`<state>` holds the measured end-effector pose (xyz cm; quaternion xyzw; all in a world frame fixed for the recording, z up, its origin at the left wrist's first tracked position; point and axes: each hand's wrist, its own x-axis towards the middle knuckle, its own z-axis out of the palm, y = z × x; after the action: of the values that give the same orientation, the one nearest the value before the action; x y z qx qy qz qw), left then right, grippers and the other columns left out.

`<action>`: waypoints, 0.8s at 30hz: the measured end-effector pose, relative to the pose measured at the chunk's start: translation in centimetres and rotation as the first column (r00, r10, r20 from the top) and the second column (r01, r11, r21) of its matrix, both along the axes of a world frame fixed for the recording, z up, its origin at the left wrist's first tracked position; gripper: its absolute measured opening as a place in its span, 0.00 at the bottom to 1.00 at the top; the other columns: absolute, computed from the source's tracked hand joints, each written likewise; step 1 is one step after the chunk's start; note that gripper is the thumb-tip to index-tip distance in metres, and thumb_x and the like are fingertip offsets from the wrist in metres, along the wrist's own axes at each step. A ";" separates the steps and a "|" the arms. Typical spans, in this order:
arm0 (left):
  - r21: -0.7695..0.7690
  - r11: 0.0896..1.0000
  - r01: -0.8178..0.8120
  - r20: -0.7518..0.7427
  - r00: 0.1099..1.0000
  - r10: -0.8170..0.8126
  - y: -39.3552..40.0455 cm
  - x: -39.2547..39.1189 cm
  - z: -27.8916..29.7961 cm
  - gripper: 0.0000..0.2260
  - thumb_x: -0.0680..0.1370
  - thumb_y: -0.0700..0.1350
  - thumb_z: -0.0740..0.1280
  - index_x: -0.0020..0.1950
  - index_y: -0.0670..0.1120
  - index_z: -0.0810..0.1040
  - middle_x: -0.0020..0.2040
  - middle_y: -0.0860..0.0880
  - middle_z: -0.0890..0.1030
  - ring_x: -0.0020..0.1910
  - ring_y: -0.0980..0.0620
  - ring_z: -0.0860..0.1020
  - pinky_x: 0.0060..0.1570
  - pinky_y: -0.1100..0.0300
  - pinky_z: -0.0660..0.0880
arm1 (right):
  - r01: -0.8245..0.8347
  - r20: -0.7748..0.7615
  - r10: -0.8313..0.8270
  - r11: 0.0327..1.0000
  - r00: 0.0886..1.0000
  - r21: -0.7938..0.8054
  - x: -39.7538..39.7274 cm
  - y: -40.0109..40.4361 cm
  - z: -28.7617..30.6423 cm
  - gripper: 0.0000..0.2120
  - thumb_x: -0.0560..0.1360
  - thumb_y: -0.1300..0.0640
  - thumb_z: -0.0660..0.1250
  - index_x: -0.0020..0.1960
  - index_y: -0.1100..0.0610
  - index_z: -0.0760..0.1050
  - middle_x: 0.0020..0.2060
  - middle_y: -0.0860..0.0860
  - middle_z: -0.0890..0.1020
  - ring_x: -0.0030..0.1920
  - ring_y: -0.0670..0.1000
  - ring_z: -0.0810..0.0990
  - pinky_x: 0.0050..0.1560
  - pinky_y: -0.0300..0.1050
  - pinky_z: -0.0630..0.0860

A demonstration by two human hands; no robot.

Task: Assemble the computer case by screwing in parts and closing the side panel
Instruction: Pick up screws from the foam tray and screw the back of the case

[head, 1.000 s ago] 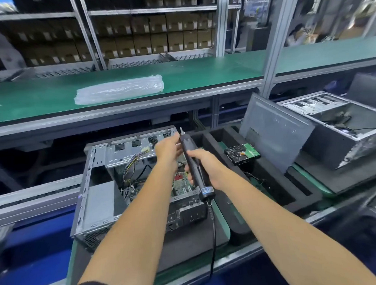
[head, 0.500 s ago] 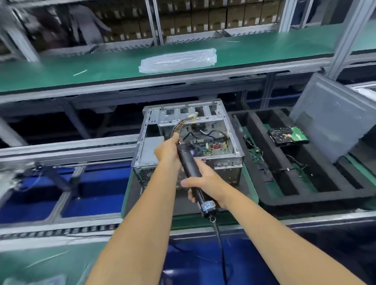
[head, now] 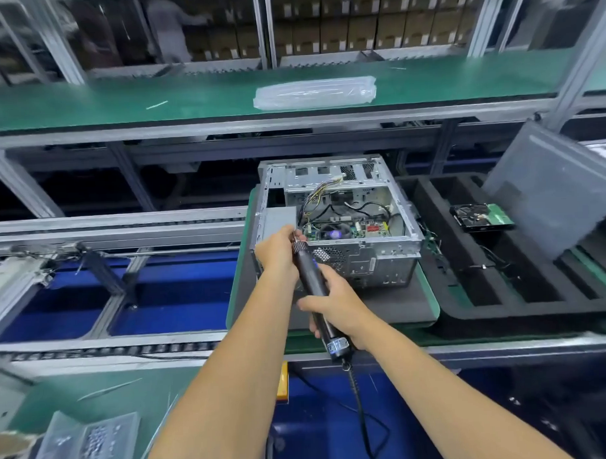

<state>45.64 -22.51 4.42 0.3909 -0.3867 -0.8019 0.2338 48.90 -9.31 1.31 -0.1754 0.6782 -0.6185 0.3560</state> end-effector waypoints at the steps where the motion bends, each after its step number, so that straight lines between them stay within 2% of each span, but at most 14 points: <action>1: -0.007 1.000 -0.010 0.005 1.000 0.010 -0.4 0.3 -0.2 0.07 0.70 0.34 0.66 0.32 0.39 0.74 0.26 0.46 0.78 0.22 0.51 0.73 0.25 0.64 0.71 | 0.000 -0.006 0.000 1.000 1.000 0.017 0.2 -0.4 -0.2 0.37 0.72 0.64 0.71 0.76 0.50 0.58 0.49 0.60 0.77 0.27 0.53 0.78 0.28 0.45 0.76; 6: -0.008 1.000 -0.011 0.023 1.000 0.011 -2.2 1.7 -1.5 0.07 0.73 0.35 0.68 0.35 0.39 0.75 0.24 0.47 0.78 0.23 0.51 0.75 0.25 0.64 0.73 | -0.026 0.005 0.025 0.997 1.000 0.069 0.9 -1.5 -1.0 0.43 0.71 0.64 0.72 0.78 0.48 0.55 0.57 0.60 0.76 0.27 0.53 0.78 0.28 0.45 0.76; 10: -0.063 0.998 0.016 0.094 0.996 -0.010 -3.2 2.9 -2.4 0.08 0.74 0.39 0.71 0.36 0.41 0.77 0.25 0.49 0.79 0.24 0.53 0.75 0.28 0.62 0.71 | -0.047 0.018 0.046 0.994 0.999 0.101 1.4 -2.0 -1.5 0.45 0.71 0.63 0.72 0.79 0.45 0.53 0.56 0.57 0.76 0.27 0.53 0.78 0.29 0.46 0.77; 15: -0.065 0.998 0.010 0.120 0.993 -0.002 -4.0 3.6 -2.8 0.05 0.74 0.39 0.71 0.39 0.40 0.78 0.30 0.47 0.81 0.22 0.55 0.77 0.22 0.67 0.71 | -0.043 0.017 0.042 0.995 0.999 0.091 2.2 -2.6 -2.0 0.44 0.71 0.63 0.73 0.79 0.45 0.54 0.56 0.55 0.76 0.27 0.53 0.78 0.29 0.46 0.77; 19: -0.095 0.995 0.028 0.121 0.993 -0.017 -4.3 4.0 -2.9 0.06 0.74 0.41 0.71 0.41 0.40 0.79 0.29 0.48 0.82 0.27 0.54 0.78 0.31 0.61 0.74 | -0.065 0.030 0.063 0.994 0.998 0.090 2.4 -2.4 -1.8 0.44 0.71 0.60 0.74 0.78 0.45 0.55 0.60 0.56 0.75 0.29 0.54 0.78 0.30 0.46 0.77; 21: -0.110 0.993 0.046 0.121 0.992 -0.033 -4.4 4.1 -3.0 0.06 0.74 0.42 0.72 0.43 0.40 0.79 0.30 0.48 0.82 0.29 0.53 0.79 0.34 0.58 0.75 | -0.064 0.050 0.061 0.996 0.997 0.067 2.5 -2.1 -1.8 0.43 0.71 0.58 0.75 0.78 0.43 0.55 0.55 0.57 0.78 0.29 0.54 0.78 0.30 0.46 0.77; 24: -0.139 0.988 0.061 0.122 0.992 -0.044 -4.4 4.2 -2.7 0.05 0.74 0.41 0.71 0.43 0.39 0.79 0.29 0.48 0.81 0.28 0.54 0.78 0.32 0.59 0.72 | -0.056 0.086 0.055 0.998 0.995 0.015 2.6 -1.9 -1.7 0.40 0.73 0.58 0.73 0.77 0.43 0.56 0.41 0.56 0.79 0.28 0.54 0.77 0.29 0.46 0.76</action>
<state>49.82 -26.90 1.70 0.4101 -0.4661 -0.7535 0.2164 51.51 -11.22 -0.43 -0.1646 0.6626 -0.6094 0.4031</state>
